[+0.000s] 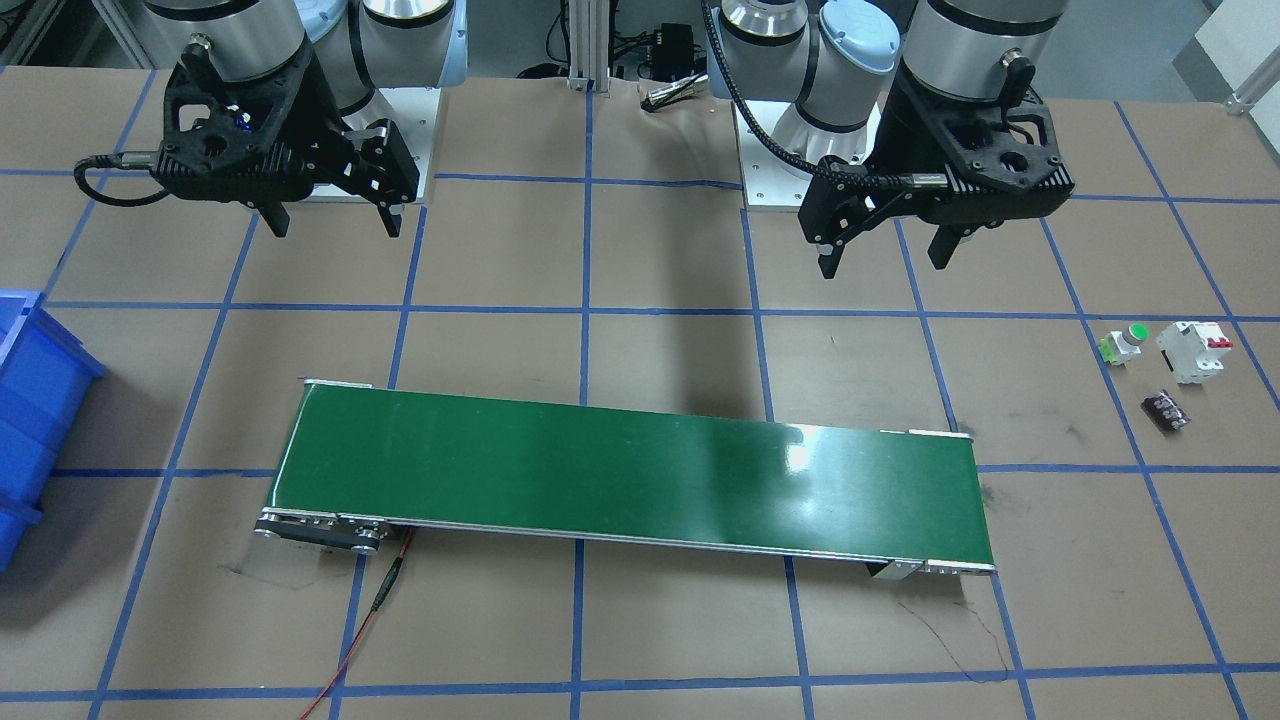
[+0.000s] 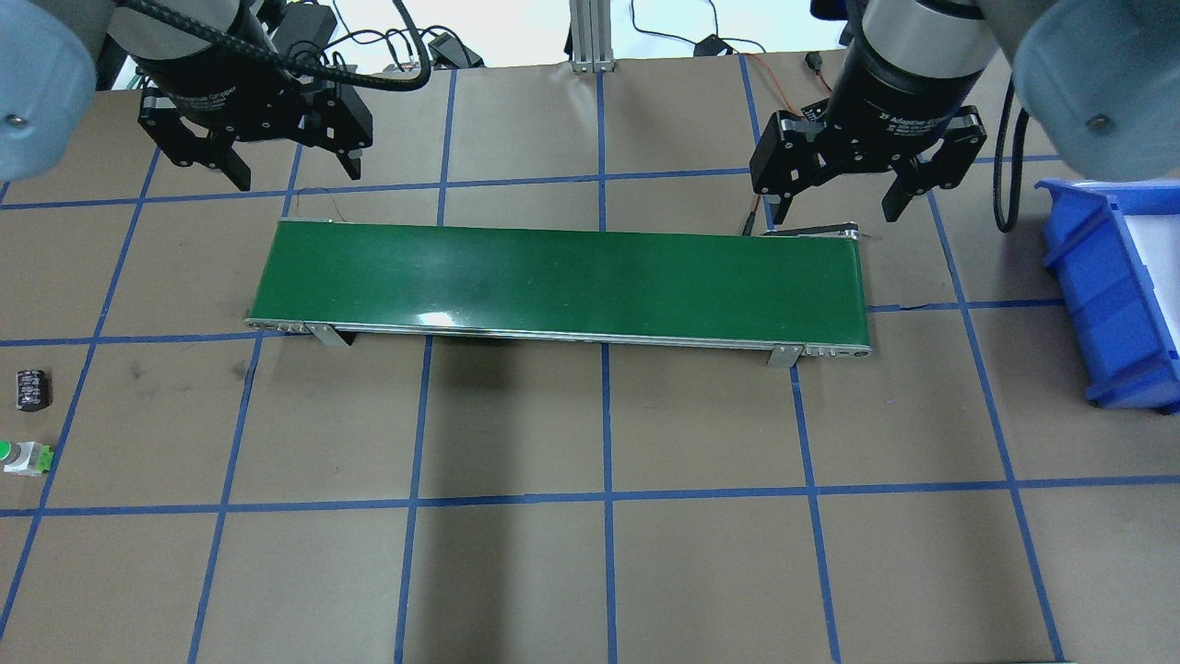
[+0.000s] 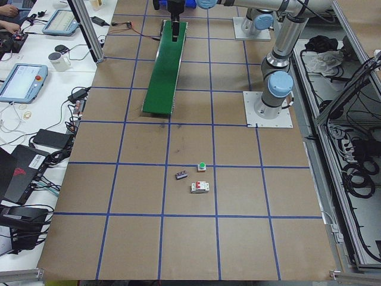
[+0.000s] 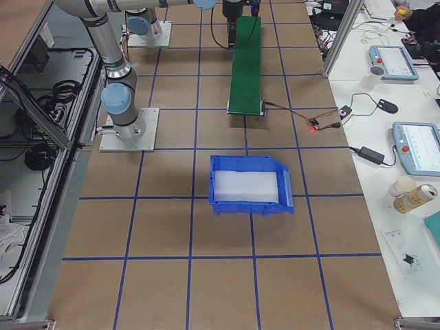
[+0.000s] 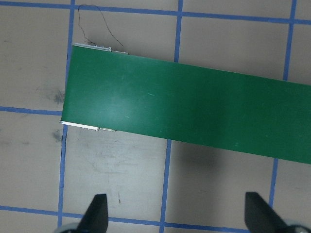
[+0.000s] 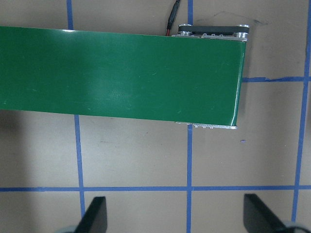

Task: Move capacitor from left to right
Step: 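Move the left gripper down to the capacitor beside the conveyor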

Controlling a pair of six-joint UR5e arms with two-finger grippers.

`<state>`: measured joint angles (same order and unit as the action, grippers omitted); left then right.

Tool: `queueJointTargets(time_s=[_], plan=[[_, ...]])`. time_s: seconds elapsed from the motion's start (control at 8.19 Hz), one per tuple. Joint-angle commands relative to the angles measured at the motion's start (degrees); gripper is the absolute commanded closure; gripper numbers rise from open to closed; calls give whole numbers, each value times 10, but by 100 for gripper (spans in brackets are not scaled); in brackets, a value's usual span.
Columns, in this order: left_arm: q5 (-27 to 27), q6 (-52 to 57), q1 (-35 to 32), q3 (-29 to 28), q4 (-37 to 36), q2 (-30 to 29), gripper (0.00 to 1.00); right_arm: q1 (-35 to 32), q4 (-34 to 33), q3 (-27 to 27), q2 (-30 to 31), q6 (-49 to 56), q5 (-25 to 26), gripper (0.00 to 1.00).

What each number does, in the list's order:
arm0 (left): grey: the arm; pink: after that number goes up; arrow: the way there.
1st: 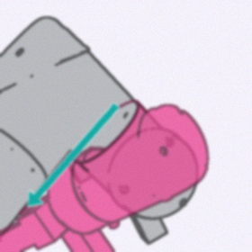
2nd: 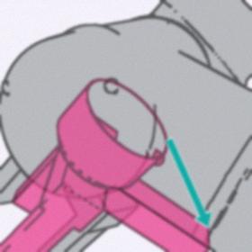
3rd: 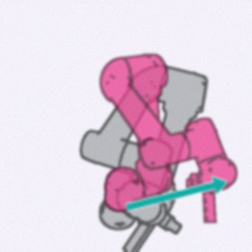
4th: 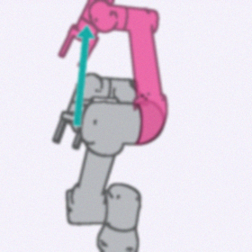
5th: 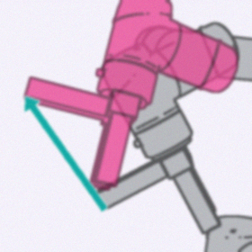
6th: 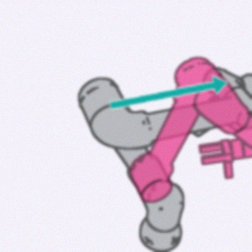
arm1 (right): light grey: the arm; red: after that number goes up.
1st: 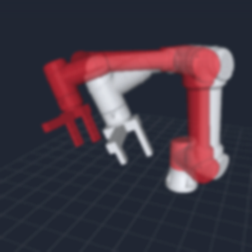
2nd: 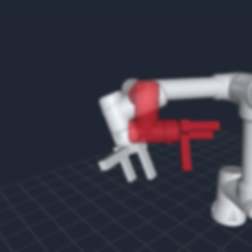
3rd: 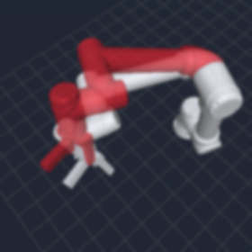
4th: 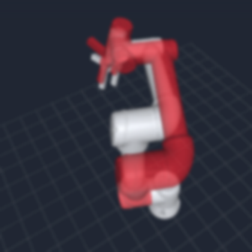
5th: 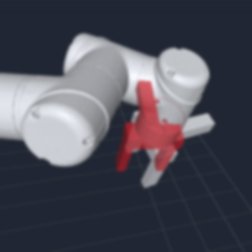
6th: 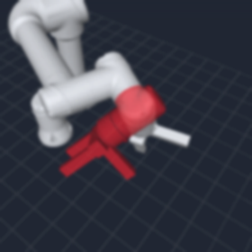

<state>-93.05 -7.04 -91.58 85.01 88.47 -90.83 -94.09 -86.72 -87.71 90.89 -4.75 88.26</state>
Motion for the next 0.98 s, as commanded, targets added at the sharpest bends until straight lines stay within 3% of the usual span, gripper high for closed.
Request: queueJointTargets(time_s=[0.0,0.24,0.85], plan=[[0,-2,1,15,-1,2,0,1,-2,-4,12,0,2,0],[-32,6,28,16,-1,3,0,2,-4,-4,19,-8,9,0],[-55,183,226,19,-8,-31,0,1,-20,-5,20,-8,10,0]])
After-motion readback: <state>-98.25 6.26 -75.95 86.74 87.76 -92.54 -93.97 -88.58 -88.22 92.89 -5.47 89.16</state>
